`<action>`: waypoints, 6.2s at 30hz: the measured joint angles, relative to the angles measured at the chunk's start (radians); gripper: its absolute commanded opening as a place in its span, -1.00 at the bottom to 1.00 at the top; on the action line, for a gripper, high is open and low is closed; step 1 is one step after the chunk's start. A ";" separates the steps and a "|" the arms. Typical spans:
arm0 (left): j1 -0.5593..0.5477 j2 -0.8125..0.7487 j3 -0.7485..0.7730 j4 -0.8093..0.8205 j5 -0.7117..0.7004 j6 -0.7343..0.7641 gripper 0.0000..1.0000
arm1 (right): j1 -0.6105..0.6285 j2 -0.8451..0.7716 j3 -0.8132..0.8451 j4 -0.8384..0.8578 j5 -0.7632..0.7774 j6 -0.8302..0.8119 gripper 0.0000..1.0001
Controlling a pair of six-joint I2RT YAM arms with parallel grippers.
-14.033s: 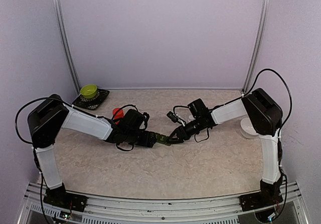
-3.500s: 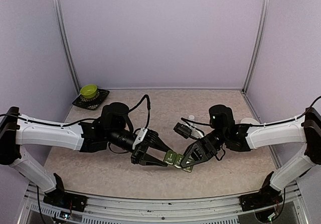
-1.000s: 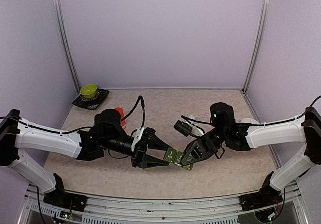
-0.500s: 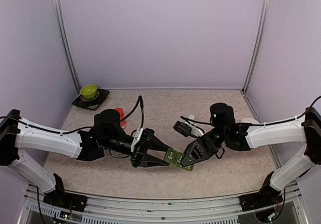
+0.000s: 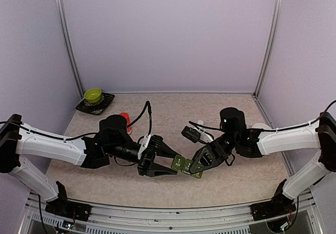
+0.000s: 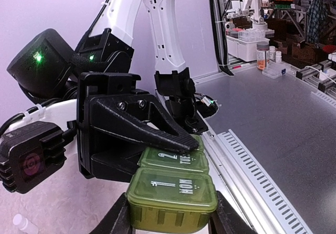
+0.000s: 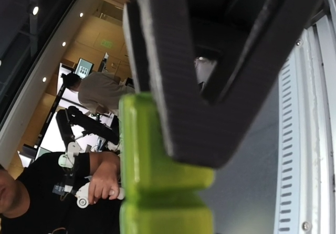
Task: Sort the pills into containers
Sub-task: Open the lid of the pill container.
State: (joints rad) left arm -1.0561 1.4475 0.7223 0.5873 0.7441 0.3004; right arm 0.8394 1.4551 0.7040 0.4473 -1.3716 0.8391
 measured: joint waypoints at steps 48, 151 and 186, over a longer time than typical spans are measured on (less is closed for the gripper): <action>0.013 -0.014 -0.020 0.024 0.001 -0.035 -0.24 | -0.004 0.000 0.000 0.026 -0.001 0.016 -0.77; -0.007 0.034 0.031 -0.043 -0.136 -0.166 0.61 | -0.018 0.000 0.025 -0.231 0.046 -0.183 -0.79; 0.023 0.054 0.147 -0.180 -0.394 -0.241 0.43 | -0.023 0.021 0.051 -0.418 0.093 -0.329 -0.79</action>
State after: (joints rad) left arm -1.0336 1.5013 0.8692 0.4072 0.3496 0.0597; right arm 0.8169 1.4757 0.7551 0.0288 -1.2781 0.5098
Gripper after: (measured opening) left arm 0.734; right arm 0.235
